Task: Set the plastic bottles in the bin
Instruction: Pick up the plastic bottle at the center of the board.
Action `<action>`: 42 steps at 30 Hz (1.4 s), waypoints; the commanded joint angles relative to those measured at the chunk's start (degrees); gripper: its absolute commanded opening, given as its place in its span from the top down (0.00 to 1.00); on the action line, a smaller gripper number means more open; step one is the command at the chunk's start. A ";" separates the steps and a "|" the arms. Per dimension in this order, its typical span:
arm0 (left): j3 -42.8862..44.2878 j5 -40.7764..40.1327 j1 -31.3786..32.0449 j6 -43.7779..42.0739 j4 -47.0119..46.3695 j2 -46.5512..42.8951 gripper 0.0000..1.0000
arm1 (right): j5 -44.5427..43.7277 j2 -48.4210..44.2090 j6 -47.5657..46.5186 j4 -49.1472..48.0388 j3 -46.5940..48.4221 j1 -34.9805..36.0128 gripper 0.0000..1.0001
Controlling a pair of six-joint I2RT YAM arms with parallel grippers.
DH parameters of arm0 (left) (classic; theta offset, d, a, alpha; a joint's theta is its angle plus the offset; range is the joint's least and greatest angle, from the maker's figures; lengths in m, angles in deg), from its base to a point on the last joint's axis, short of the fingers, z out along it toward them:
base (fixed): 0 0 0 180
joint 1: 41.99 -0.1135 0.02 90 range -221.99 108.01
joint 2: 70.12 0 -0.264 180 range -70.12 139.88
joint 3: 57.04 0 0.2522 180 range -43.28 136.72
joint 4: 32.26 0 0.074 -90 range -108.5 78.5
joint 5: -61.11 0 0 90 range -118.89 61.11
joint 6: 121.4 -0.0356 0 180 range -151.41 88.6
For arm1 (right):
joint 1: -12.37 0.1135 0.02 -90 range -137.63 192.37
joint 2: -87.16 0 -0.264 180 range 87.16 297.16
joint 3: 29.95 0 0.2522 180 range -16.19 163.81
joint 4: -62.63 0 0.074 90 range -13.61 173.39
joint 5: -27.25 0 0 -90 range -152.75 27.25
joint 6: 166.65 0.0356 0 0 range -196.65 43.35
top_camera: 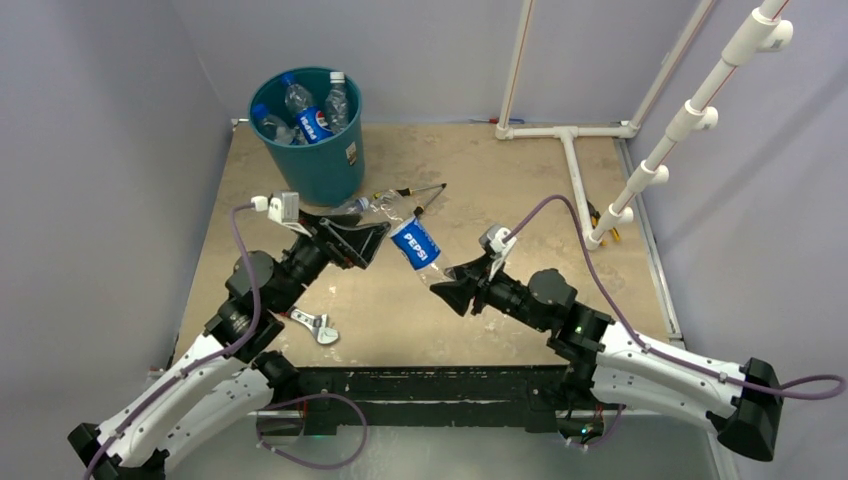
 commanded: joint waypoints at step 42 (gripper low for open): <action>5.67 11.92 -0.01 0.17 -26.39 10.26 0.88 | 6.42 -10.49 7.95 -2.06 4.32 0.19 0.01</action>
